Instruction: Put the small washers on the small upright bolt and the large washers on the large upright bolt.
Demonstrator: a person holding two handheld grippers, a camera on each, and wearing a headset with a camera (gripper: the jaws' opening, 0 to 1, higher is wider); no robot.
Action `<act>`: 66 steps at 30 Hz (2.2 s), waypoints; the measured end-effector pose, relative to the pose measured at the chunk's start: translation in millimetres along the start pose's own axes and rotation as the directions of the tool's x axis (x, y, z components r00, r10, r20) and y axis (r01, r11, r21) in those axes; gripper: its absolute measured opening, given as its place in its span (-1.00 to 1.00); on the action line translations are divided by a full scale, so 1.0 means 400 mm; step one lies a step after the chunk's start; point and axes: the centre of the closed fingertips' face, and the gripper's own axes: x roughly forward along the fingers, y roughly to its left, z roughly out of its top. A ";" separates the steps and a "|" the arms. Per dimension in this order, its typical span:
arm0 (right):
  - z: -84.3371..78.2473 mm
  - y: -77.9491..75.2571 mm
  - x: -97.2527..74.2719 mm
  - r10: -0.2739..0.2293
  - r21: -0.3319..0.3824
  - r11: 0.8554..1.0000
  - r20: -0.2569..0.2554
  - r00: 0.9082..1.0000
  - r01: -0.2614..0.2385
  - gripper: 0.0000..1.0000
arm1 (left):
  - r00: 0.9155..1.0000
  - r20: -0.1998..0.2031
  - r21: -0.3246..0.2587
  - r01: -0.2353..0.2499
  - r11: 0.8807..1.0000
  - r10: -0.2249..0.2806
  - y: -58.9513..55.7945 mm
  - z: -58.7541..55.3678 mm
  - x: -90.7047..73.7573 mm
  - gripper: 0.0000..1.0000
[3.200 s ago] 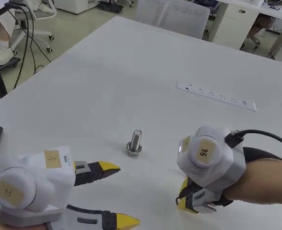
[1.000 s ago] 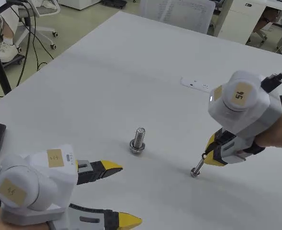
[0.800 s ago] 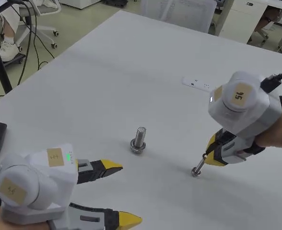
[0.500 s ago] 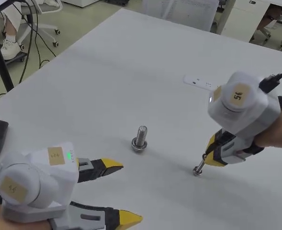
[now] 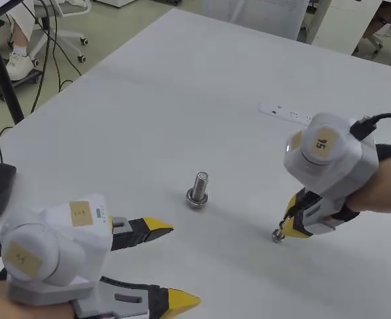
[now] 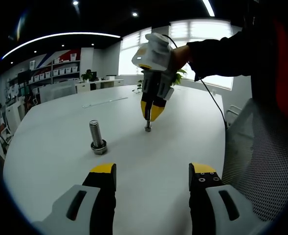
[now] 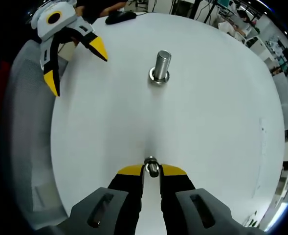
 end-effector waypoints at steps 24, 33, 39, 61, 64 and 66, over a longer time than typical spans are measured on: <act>-0.017 -0.011 0.038 0.019 0.016 1.000 0.010 1.000 -0.019 -0.71 | 1.000 -0.010 -0.005 0.000 1.000 0.000 0.005 0.000 0.003 0.18; -0.018 -0.013 0.037 0.014 0.019 1.000 0.018 1.000 -0.015 -0.66 | 1.000 -0.011 -0.003 0.000 1.000 0.000 0.006 0.002 0.004 0.18; -0.018 -0.013 0.035 0.008 0.023 1.000 0.028 1.000 -0.009 -0.56 | 1.000 -0.010 0.000 0.001 1.000 -0.001 0.003 0.003 0.003 0.18; -0.032 0.002 0.037 -0.006 0.081 0.997 0.114 0.993 -0.004 0.25 | 1.000 -0.010 0.006 0.008 1.000 -0.008 0.000 0.006 0.005 0.19; -0.031 0.006 0.038 -0.013 0.095 0.995 0.141 0.990 -0.001 0.41 | 1.000 -0.011 0.007 0.010 1.000 -0.009 -0.001 0.007 0.006 0.20; -0.027 0.009 0.037 -0.020 0.106 0.994 0.167 0.986 0.002 0.53 | 1.000 -0.013 0.008 0.011 1.000 -0.011 -0.001 0.006 0.007 0.20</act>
